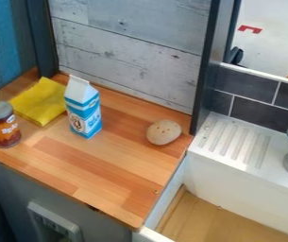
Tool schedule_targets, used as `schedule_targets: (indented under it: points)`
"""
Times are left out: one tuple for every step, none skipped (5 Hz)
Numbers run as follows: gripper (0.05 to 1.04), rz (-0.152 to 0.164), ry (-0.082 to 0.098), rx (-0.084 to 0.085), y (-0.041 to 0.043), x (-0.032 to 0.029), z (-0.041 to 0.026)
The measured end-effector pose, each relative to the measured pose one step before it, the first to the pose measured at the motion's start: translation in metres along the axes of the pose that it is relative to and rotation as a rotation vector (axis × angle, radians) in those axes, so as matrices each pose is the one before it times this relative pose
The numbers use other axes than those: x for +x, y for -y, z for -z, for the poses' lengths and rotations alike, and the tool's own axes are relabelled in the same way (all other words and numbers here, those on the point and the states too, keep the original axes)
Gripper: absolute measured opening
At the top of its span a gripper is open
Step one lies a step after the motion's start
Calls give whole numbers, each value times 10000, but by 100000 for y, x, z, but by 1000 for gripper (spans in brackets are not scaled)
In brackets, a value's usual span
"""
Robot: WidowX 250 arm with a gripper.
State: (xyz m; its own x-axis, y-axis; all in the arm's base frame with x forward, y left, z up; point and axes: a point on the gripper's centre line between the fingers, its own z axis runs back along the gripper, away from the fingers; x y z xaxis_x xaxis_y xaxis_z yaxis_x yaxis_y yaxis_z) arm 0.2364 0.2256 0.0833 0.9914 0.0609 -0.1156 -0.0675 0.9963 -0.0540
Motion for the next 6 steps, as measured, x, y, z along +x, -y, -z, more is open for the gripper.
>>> schedule_targets:
  points:
    - [1000, -25, 55, 4, -305, 370, -10]
    - [1000, 5, 200, -29, -45, 444, 303]
    - [1000, -3, 57, 27, -154, 239, 450]
    - [1000, -35, 165, 113, -266, 374, 310]
    - [1000, -40, -159, -219, 128, 37, 806]
    - [1000, 21, -95, -225, 235, 2, 257]
